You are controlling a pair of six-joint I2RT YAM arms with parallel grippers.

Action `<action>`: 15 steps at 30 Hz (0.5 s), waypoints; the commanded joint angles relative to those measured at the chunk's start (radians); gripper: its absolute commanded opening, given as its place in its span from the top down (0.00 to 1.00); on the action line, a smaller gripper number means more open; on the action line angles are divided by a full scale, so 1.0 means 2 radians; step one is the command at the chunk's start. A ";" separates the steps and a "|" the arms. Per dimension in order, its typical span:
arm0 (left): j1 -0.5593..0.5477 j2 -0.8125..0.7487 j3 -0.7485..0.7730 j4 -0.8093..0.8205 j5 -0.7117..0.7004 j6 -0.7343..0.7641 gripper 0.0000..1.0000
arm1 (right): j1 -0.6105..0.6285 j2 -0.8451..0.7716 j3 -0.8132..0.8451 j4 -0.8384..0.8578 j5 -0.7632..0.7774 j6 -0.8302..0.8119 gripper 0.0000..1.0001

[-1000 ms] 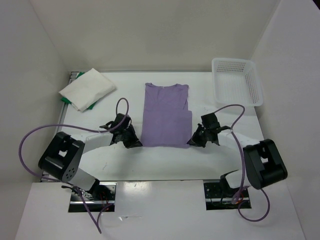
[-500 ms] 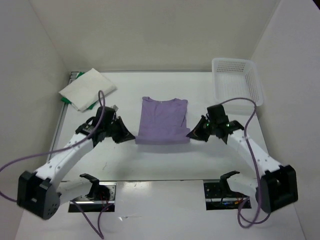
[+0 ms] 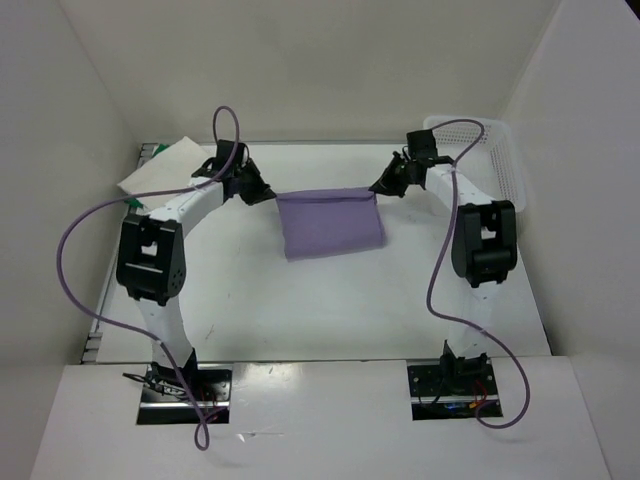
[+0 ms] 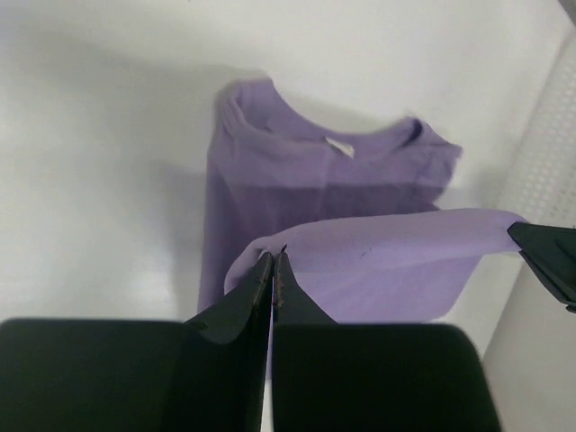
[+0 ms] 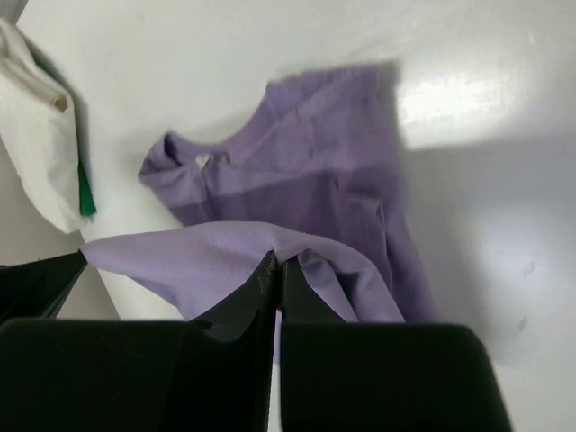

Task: Fold and stack the t-shirts
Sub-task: Fold the long partially folded tshirt into a neat square

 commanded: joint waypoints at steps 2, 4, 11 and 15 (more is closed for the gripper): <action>0.007 0.076 0.067 0.012 -0.031 0.021 1.00 | -0.004 0.069 0.081 0.010 0.021 -0.019 1.00; 0.007 0.106 0.100 0.007 -0.041 0.017 1.00 | -0.004 0.107 0.127 0.005 0.017 -0.023 1.00; 0.028 0.096 0.111 0.036 -0.033 -0.009 0.50 | 0.000 0.128 0.191 -0.020 0.022 -0.035 0.67; 0.026 0.045 0.077 0.073 -0.020 -0.019 0.41 | 0.007 0.077 0.169 -0.026 0.052 -0.062 0.61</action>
